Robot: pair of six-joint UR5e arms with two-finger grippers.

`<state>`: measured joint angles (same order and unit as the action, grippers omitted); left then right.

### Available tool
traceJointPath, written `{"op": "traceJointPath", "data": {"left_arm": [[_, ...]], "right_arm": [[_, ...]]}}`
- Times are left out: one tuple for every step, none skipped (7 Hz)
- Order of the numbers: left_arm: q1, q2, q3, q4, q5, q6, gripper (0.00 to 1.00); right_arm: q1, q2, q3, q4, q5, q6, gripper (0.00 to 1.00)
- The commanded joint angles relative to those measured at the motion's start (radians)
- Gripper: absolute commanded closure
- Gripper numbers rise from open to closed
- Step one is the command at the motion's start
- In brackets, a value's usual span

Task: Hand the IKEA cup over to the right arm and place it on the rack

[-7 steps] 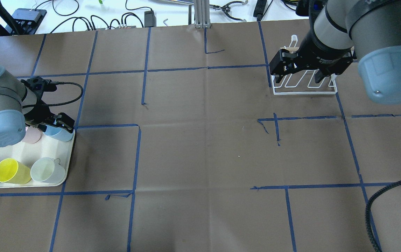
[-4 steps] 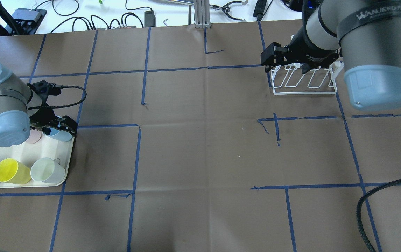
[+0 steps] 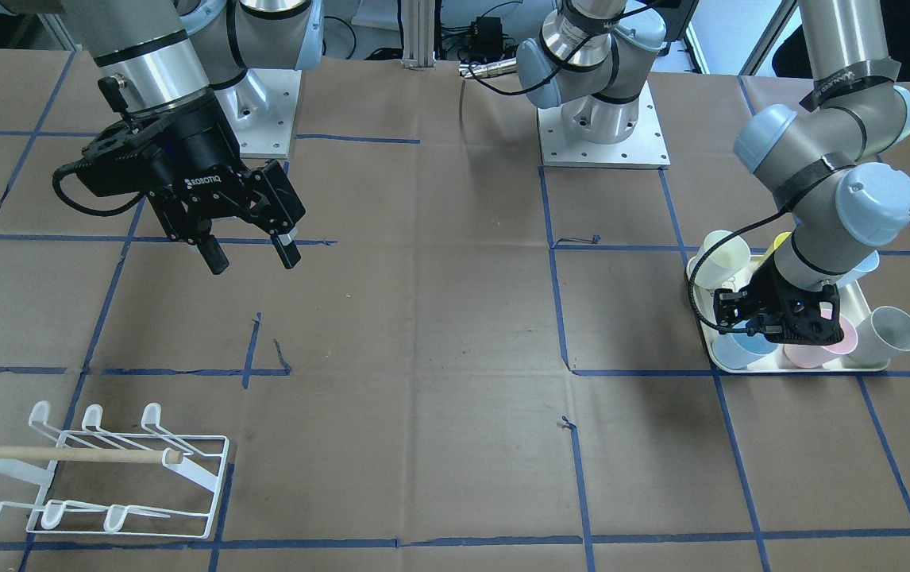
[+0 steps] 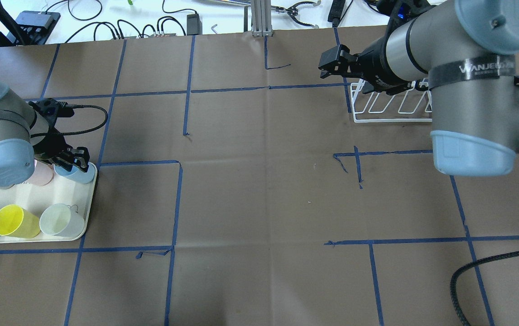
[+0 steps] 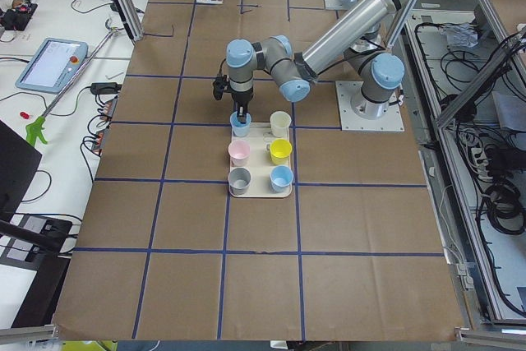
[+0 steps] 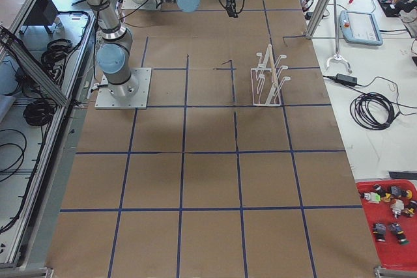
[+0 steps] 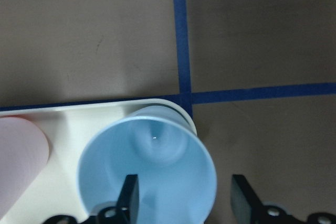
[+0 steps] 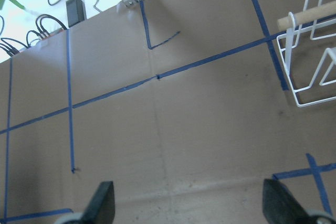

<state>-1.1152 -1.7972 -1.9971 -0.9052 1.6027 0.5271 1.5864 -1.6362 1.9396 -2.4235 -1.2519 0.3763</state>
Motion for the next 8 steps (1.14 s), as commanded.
{"op": "traceJointPath", "data": {"left_arm": [[0.0, 0.004, 0.001, 0.031, -0.007, 0.004, 1.0], [0.002, 0.019, 0.009, 0.032, -0.036, 0.005, 1.0], [0.0, 0.041, 0.05, 0.016, -0.041, 0.002, 1.0], [-0.001, 0.062, 0.09, -0.051, -0.041, 0.002, 1.0], [-0.005, 0.077, 0.148, -0.143, -0.043, 0.001, 1.0], [-0.015, 0.097, 0.226, -0.278, -0.043, -0.019, 1.0], [-0.07, 0.107, 0.33, -0.413, -0.04, -0.077, 1.0], [-0.145, 0.101, 0.434, -0.528, -0.041, -0.158, 1.0]], "right_arm": [[0.003, -0.008, 0.129, -0.331, 0.109, 0.11, 0.0], [0.003, -0.008, 0.198, -0.502, 0.159, 0.169, 0.0], [0.004, -0.008, 0.264, -0.666, 0.193, 0.299, 0.0], [0.004, -0.005, 0.319, -0.827, 0.21, 0.461, 0.0], [0.004, -0.001, 0.358, -0.967, 0.212, 0.59, 0.0], [0.004, -0.002, 0.374, -1.067, 0.212, 0.704, 0.0], [0.004, 0.002, 0.386, -1.141, 0.212, 0.811, 0.0], [0.004, 0.009, 0.409, -1.184, 0.209, 0.875, 0.0]]}}
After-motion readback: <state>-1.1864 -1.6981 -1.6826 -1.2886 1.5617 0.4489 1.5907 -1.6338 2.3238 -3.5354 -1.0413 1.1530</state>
